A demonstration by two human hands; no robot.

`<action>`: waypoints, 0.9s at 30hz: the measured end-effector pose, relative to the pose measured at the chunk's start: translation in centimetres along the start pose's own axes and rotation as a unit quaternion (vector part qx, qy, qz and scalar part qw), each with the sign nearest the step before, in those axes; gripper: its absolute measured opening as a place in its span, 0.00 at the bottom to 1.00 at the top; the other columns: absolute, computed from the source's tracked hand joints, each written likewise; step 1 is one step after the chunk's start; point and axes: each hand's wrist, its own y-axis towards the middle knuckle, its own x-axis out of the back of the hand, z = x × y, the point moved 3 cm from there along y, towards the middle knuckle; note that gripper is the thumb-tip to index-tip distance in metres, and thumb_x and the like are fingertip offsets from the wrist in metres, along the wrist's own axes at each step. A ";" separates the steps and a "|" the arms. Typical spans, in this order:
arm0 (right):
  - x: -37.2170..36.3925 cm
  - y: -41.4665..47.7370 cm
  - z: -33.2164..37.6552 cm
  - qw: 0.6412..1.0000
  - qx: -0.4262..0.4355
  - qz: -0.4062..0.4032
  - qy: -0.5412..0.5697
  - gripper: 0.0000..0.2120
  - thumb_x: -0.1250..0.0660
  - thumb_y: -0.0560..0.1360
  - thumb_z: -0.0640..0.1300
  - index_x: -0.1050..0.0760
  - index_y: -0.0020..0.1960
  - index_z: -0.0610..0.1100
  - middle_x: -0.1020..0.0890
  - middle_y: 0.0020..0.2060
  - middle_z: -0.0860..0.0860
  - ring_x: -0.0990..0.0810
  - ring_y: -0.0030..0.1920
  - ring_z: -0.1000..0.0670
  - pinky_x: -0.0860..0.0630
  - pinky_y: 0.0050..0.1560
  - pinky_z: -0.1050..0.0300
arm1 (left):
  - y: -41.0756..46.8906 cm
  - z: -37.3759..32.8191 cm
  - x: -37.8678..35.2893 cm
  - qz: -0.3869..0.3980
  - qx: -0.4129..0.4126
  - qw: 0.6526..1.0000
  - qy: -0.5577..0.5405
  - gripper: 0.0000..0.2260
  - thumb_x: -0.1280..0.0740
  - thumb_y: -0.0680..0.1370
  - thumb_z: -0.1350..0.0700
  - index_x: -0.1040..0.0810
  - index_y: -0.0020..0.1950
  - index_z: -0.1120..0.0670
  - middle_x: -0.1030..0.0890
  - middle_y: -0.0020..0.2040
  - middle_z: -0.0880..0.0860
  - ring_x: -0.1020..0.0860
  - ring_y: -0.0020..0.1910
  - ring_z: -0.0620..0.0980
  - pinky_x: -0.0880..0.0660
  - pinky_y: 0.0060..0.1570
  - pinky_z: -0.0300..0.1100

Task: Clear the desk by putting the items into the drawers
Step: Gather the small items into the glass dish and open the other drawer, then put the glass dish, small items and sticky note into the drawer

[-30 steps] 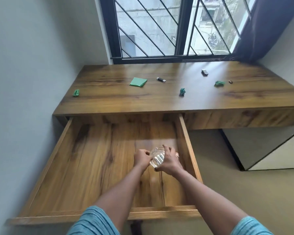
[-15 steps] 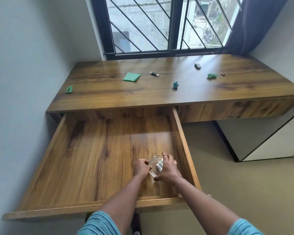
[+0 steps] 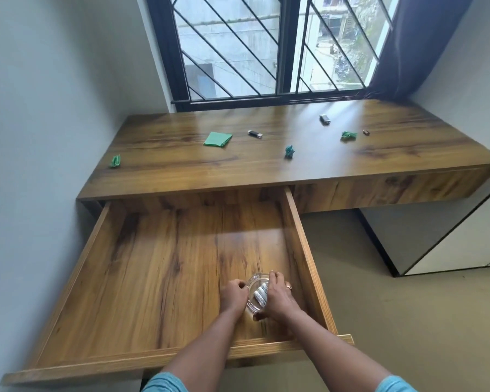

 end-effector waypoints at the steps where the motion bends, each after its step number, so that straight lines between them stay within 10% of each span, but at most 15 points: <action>1: 0.2 0.1 0.2 1.000 -0.004 0.006 -0.009 0.61 0.22 0.62 0.55 0.61 0.77 0.39 0.53 0.75 0.44 0.48 0.75 0.39 0.42 0.74 0.45 | 0.2 -0.3 0.2 -0.005 -0.005 1.000 0.003 0.12 0.37 0.78 0.60 0.20 0.59 0.59 0.18 0.55 0.55 0.20 0.53 0.51 0.25 0.49 0.38; 7: 2.9 0.0 1.2 0.998 0.008 -0.023 -0.059 0.42 0.30 0.70 0.58 0.44 0.72 0.36 0.38 0.69 0.41 0.34 0.68 0.40 0.35 0.70 0.49 | 1.2 -3.2 0.6 -0.017 -0.042 0.998 0.043 0.12 0.38 0.79 0.58 0.21 0.60 0.55 0.18 0.56 0.53 0.20 0.53 0.51 0.26 0.47 0.38; 14: 8.1 -0.6 1.6 0.989 0.034 -0.136 -0.039 0.17 0.43 0.78 0.39 0.31 0.65 0.36 0.36 0.71 0.43 0.33 0.69 0.43 0.35 0.67 0.53 | 1.0 -7.8 -0.9 -0.018 -0.095 0.993 0.067 0.12 0.39 0.78 0.54 0.19 0.56 0.54 0.16 0.51 0.55 0.19 0.49 0.53 0.21 0.51 0.45; 27: 20.0 1.6 -9.3 0.967 0.040 -0.251 0.007 0.15 0.44 0.78 0.37 0.25 0.61 0.36 0.29 0.65 0.44 0.29 0.64 0.44 0.28 0.62 0.56 | -1.0 -21.0 -10.0 -0.059 -0.171 0.981 0.064 0.13 0.39 0.79 0.55 0.21 0.61 0.54 0.18 0.57 0.54 0.20 0.56 0.51 0.25 0.53 0.40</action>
